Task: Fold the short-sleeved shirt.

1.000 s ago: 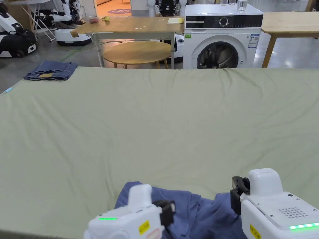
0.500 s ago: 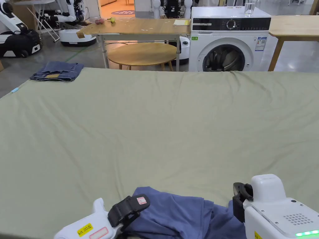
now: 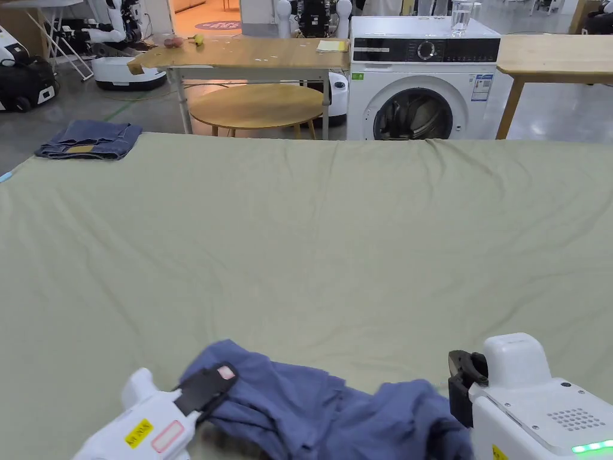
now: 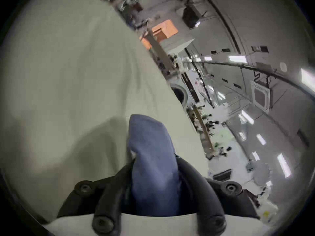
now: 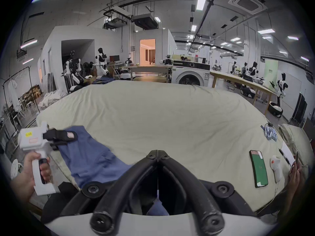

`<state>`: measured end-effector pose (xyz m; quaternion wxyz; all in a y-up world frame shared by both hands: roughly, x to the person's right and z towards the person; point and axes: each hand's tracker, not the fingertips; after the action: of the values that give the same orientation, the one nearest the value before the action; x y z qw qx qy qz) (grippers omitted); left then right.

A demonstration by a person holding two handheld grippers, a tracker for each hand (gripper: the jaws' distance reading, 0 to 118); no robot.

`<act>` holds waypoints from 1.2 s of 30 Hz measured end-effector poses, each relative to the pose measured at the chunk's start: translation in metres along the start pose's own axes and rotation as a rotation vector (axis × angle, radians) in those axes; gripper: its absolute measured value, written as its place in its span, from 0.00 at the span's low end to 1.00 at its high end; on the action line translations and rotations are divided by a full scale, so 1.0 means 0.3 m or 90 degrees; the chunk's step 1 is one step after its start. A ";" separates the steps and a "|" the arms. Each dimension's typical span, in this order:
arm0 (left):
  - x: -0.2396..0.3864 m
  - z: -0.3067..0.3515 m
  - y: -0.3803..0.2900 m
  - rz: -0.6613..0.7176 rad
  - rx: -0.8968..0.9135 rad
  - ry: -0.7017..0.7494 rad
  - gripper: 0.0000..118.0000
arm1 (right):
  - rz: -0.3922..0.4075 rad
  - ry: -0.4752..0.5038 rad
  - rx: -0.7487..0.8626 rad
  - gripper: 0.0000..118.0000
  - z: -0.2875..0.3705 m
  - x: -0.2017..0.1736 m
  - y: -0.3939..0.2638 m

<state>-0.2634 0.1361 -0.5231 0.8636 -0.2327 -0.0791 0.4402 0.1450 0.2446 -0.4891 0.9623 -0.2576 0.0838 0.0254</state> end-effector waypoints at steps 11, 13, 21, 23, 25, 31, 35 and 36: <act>0.505 0.015 -0.210 -0.592 0.039 0.079 0.10 | -0.008 0.006 0.007 0.00 0.012 0.013 -0.014; 0.578 -0.034 -0.362 -0.726 0.003 0.076 0.10 | -0.019 0.002 0.006 0.00 0.027 0.039 -0.024; 0.523 -0.134 -0.658 -0.938 -0.081 0.121 0.54 | -0.038 -0.024 0.009 0.00 0.062 0.126 -0.055; 0.568 -0.106 -0.595 -0.887 -0.089 0.117 0.76 | -0.040 -0.021 0.009 0.00 0.063 0.129 -0.058; 0.631 -0.048 -0.506 -0.820 -0.079 0.082 0.76 | -0.045 -0.015 0.008 0.00 0.061 0.127 -0.057; 0.623 0.062 -0.209 -0.403 -0.105 -0.067 0.88 | -0.052 0.002 0.009 0.00 0.059 0.112 -0.057; 0.493 0.029 -0.157 -0.281 -0.139 -0.055 0.68 | -0.049 0.007 0.006 0.00 0.064 0.105 -0.060; 0.483 0.010 -0.178 -0.281 -0.153 -0.042 0.47 | -0.048 0.009 0.005 0.00 0.064 0.105 -0.060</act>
<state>-0.1387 0.2255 -0.5052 0.9017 -0.2963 -0.2081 0.2361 0.1806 0.2388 -0.4694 0.9629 -0.2569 0.0809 -0.0133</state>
